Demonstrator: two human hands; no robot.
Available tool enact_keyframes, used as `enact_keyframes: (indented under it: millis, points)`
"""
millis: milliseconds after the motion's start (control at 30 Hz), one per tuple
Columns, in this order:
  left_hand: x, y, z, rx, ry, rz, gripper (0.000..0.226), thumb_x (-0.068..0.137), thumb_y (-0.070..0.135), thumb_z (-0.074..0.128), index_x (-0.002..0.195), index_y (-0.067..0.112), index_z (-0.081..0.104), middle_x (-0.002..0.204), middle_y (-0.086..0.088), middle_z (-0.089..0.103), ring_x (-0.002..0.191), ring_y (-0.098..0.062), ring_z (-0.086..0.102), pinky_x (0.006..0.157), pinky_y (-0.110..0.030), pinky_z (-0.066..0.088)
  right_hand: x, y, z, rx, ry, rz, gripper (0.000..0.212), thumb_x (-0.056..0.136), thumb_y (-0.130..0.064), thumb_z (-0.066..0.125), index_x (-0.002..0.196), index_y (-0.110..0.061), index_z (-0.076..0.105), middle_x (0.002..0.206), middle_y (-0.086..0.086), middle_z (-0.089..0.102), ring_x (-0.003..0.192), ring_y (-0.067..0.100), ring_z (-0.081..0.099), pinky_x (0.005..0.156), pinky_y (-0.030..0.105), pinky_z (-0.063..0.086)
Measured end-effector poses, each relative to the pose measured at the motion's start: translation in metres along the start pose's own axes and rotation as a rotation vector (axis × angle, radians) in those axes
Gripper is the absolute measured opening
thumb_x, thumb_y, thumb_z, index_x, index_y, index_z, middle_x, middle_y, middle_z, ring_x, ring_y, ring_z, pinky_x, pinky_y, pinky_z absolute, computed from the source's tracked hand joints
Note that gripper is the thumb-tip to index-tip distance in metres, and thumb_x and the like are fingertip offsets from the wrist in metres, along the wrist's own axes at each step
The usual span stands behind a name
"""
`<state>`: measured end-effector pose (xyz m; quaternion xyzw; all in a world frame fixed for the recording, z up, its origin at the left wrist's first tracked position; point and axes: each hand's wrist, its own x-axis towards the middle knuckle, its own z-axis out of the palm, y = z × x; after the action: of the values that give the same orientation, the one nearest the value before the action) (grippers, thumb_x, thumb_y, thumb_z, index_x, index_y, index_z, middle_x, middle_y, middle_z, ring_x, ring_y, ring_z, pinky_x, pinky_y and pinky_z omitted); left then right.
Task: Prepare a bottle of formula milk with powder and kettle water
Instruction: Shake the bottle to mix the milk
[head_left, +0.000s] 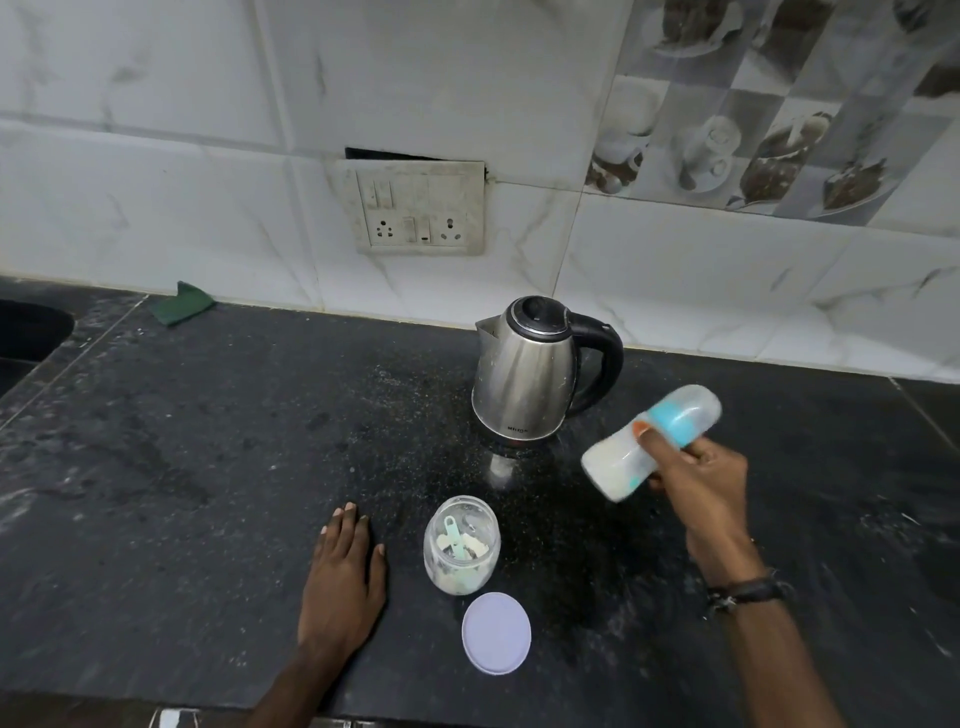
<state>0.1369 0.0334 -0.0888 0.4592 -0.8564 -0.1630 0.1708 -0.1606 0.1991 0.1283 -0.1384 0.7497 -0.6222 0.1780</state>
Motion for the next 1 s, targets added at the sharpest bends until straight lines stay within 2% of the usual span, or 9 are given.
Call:
enact_keyframes:
  millis: [67, 200, 300, 367, 500, 600, 733, 867, 1000]
  points:
    - [0.000, 0.000, 0.000, -0.009, 0.006, 0.000, 0.061, 0.097, 0.040, 0.031, 0.132, -0.002, 0.059, 0.149, -0.021, 0.047, 0.141, -0.034, 0.040, 0.117, -0.048, 0.031, -0.002, 0.006, 0.001, -0.075, -0.108, -0.046, 0.015, 0.076, -0.016, 0.083, 0.083, -0.023, 0.072, 0.080, -0.004, 0.077, 0.072, 0.008, 0.073, 0.065, 0.025, 0.058]
    - [0.002, 0.002, 0.000, -0.010, 0.001, 0.010, 0.060, 0.097, 0.039, 0.031, 0.132, -0.002, 0.058, 0.149, -0.021, 0.046, 0.141, -0.034, 0.040, 0.117, -0.048, 0.032, -0.001, 0.001, -0.003, -0.078, -0.041, -0.108, 0.019, 0.074, -0.019, 0.084, 0.086, -0.024, 0.071, 0.077, -0.010, 0.075, 0.067, -0.004, 0.071, 0.062, 0.019, 0.058]
    - [0.001, -0.001, 0.001, -0.017, 0.008, 0.004, 0.061, 0.097, 0.040, 0.031, 0.133, -0.002, 0.058, 0.150, -0.020, 0.045, 0.142, -0.033, 0.039, 0.118, -0.048, 0.031, -0.002, 0.003, -0.002, -0.260, -0.177, -0.141, 0.028, 0.069, -0.022, 0.089, 0.092, -0.020, 0.074, 0.080, -0.008, 0.077, 0.071, 0.000, 0.073, 0.063, 0.021, 0.057]
    - [0.002, 0.001, 0.000, -0.015, 0.013, 0.012, 0.061, 0.097, 0.040, 0.031, 0.133, -0.002, 0.058, 0.150, -0.020, 0.045, 0.142, -0.033, 0.039, 0.118, -0.048, 0.031, -0.005, 0.001, -0.001, -0.260, -0.148, -0.187, 0.031, 0.071, -0.019, 0.088, 0.098, -0.014, 0.074, 0.086, -0.004, 0.078, 0.074, 0.003, 0.074, 0.065, 0.021, 0.058]
    - [0.001, 0.001, 0.001, -0.016, -0.003, -0.005, 0.062, 0.097, 0.041, 0.030, 0.133, -0.001, 0.058, 0.150, -0.020, 0.045, 0.142, -0.033, 0.038, 0.118, -0.048, 0.031, -0.008, 0.000, 0.001, -0.504, -0.182, -0.240, 0.042, 0.061, -0.045, 0.088, 0.093, -0.022, 0.073, 0.084, -0.009, 0.077, 0.075, 0.005, 0.072, 0.068, 0.030, 0.058]
    - [0.002, 0.002, -0.001, -0.012, 0.010, 0.008, 0.061, 0.097, 0.040, 0.030, 0.132, -0.002, 0.058, 0.150, -0.021, 0.046, 0.142, -0.034, 0.040, 0.117, -0.049, 0.032, -0.010, 0.001, 0.003, -0.426, -0.197, -0.257, 0.036, 0.064, -0.032, 0.090, 0.094, -0.020, 0.074, 0.087, -0.003, 0.079, 0.075, 0.004, 0.074, 0.067, 0.025, 0.059]
    - [0.000, -0.001, 0.000, -0.011, -0.008, -0.003, 0.061, 0.098, 0.040, 0.030, 0.134, -0.001, 0.058, 0.151, -0.020, 0.045, 0.142, -0.033, 0.039, 0.118, -0.048, 0.031, -0.008, 0.000, -0.002, -0.633, -0.164, -0.246, 0.048, 0.054, -0.063, 0.080, 0.085, -0.027, 0.073, 0.076, -0.012, 0.075, 0.073, 0.006, 0.071, 0.065, 0.033, 0.058]
    - [0.002, 0.000, 0.000, -0.016, -0.009, -0.002, 0.061, 0.098, 0.040, 0.030, 0.134, -0.001, 0.057, 0.151, -0.021, 0.044, 0.143, -0.034, 0.038, 0.118, -0.050, 0.031, -0.010, -0.006, -0.005, -0.496, -0.246, -0.205, 0.028, 0.065, -0.032, 0.090, 0.087, -0.023, 0.075, 0.082, -0.005, 0.078, 0.076, 0.006, 0.074, 0.069, 0.030, 0.061]
    - [0.002, -0.001, 0.000, -0.017, -0.012, 0.004, 0.060, 0.098, 0.039, 0.031, 0.134, -0.002, 0.056, 0.151, -0.022, 0.043, 0.143, -0.034, 0.038, 0.117, -0.051, 0.032, -0.009, -0.007, -0.011, -0.734, -0.185, -0.272, 0.051, 0.055, -0.064, 0.077, 0.090, -0.026, 0.073, 0.079, -0.010, 0.076, 0.075, 0.009, 0.072, 0.069, 0.039, 0.060]
